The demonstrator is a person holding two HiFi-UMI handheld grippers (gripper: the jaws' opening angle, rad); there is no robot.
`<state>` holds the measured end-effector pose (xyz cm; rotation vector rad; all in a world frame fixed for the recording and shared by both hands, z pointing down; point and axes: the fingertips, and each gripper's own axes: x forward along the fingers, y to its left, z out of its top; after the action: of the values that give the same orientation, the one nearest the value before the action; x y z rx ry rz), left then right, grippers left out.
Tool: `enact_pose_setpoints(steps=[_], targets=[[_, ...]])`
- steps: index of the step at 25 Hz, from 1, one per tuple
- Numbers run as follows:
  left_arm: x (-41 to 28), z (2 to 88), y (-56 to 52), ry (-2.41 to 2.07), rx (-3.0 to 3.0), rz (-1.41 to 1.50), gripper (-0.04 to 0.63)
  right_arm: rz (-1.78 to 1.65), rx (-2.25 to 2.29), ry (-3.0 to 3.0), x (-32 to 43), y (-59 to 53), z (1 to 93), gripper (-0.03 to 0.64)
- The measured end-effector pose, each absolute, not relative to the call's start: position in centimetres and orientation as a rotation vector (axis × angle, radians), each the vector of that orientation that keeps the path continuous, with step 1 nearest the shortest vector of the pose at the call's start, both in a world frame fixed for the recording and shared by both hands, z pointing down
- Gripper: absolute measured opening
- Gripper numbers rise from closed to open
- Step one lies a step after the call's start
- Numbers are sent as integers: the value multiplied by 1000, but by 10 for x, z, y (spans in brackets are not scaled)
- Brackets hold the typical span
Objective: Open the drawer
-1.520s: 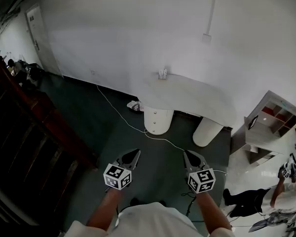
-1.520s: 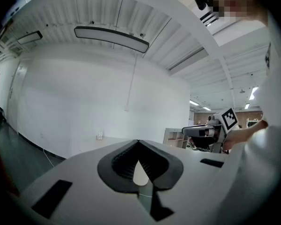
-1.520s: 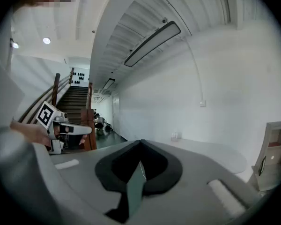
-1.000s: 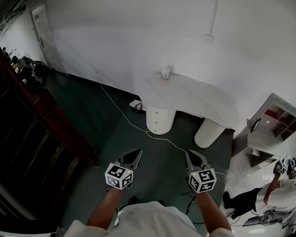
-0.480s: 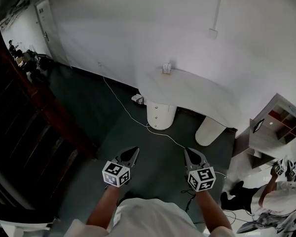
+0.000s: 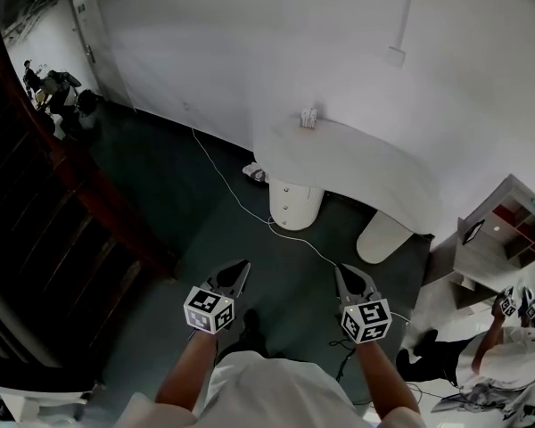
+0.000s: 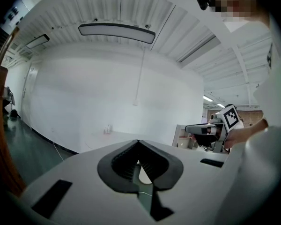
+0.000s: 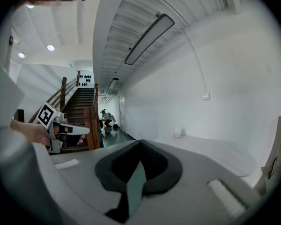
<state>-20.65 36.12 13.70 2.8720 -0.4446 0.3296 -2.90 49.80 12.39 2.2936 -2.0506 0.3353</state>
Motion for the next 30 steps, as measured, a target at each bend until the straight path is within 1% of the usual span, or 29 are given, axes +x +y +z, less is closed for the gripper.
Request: enact_pose_setpoints(steps=[9, 23, 30], targets=[[-179, 147, 317, -416, 2858, 348, 7, 403, 2292, -2028, -6, 451, 143, 11], [-117, 179, 194, -278, 2892, 412, 8, 484, 2265, -1984, 34, 320, 177, 11], [-99, 199, 128, -195, 2896, 446, 7, 542, 2285, -1916, 45, 256, 198, 11]])
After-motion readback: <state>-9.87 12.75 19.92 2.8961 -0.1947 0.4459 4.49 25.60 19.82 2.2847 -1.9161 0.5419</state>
